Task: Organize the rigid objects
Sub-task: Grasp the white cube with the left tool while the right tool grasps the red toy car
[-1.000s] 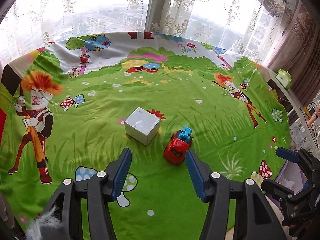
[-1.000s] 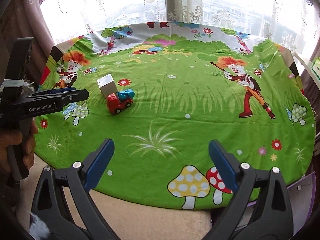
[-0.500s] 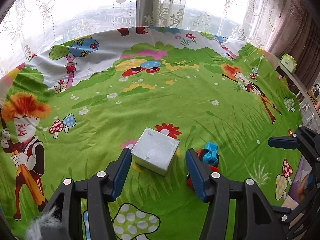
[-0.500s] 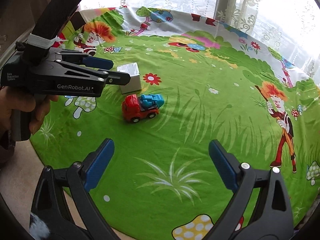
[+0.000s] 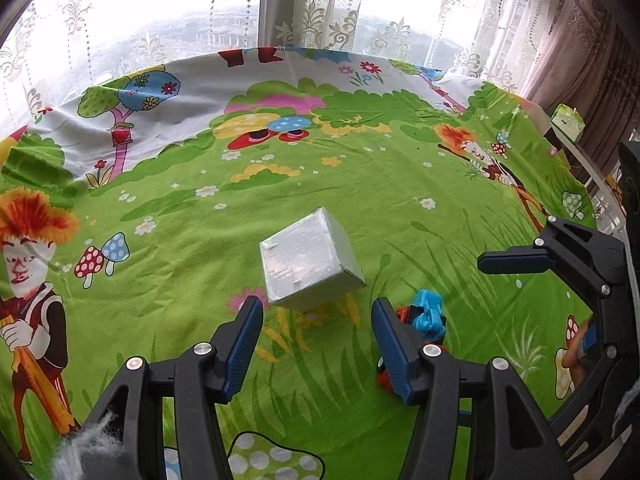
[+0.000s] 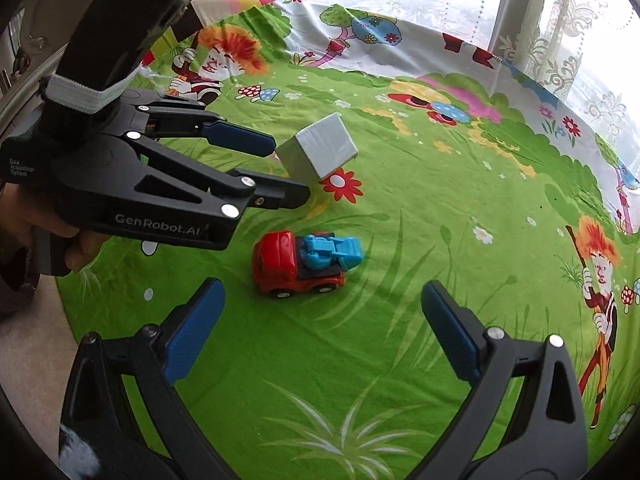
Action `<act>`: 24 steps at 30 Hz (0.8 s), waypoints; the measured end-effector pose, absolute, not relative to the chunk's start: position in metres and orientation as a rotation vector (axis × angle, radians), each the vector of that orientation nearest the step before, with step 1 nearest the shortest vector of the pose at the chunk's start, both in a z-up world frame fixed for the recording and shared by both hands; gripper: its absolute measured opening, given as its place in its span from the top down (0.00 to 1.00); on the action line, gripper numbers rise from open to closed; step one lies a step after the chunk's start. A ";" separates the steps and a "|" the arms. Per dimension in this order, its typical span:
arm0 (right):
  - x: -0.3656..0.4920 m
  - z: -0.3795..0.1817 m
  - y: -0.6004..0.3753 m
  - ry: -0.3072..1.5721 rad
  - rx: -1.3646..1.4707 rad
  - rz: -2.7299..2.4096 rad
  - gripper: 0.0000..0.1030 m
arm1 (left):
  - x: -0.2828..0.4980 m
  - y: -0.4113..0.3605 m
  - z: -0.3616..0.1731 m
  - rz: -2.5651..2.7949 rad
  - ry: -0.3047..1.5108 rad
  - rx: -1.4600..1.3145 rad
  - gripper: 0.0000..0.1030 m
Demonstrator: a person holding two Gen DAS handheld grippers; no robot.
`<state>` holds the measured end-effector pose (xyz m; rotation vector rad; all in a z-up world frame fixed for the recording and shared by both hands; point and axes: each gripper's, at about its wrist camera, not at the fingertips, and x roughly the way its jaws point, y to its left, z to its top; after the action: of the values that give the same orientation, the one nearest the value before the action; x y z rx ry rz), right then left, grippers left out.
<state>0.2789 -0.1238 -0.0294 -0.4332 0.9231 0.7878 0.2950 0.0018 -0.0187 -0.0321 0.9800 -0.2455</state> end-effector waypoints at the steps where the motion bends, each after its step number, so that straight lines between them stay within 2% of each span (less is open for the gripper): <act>1: 0.281 -0.031 -0.121 0.924 -0.436 0.793 0.03 | 0.296 0.003 -0.018 -0.252 0.987 -0.058 0.37; 4: 0.284 -0.034 -0.113 0.926 -0.446 0.818 0.03 | 0.295 0.006 -0.014 -0.263 0.978 -0.111 0.32; 12: 0.295 -0.044 -0.101 0.929 -0.437 0.825 0.03 | 0.312 -0.011 -0.014 -0.247 0.982 -0.115 0.32; 13: 0.296 -0.044 -0.100 0.929 -0.432 0.825 0.03 | 0.314 -0.012 -0.017 -0.229 0.991 -0.109 0.33; 14: 0.297 -0.045 -0.099 0.930 -0.428 0.825 0.04 | 0.317 -0.012 -0.019 -0.220 1.001 -0.117 0.42; 16: 0.299 -0.047 -0.097 0.932 -0.436 0.808 0.04 | 0.318 -0.011 -0.024 -0.235 1.021 -0.134 0.53; 18: 0.298 -0.050 -0.097 0.939 -0.448 0.785 0.16 | 0.313 -0.010 -0.023 -0.231 1.012 -0.130 0.53; 19: 0.297 -0.052 -0.097 0.954 -0.445 0.779 0.27 | 0.311 -0.009 -0.022 -0.220 1.009 -0.127 0.53; 20: 0.296 -0.052 -0.099 0.952 -0.431 0.768 0.30 | 0.309 -0.008 -0.021 -0.209 1.006 -0.127 0.53; 24: 0.288 -0.052 -0.108 0.952 -0.402 0.732 0.30 | 0.298 0.000 -0.018 -0.171 1.006 -0.156 0.53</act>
<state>0.2883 -0.1083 -0.0520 -0.4020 0.9522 0.7318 0.2979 -0.0001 -0.0180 -0.1557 1.0063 -0.1707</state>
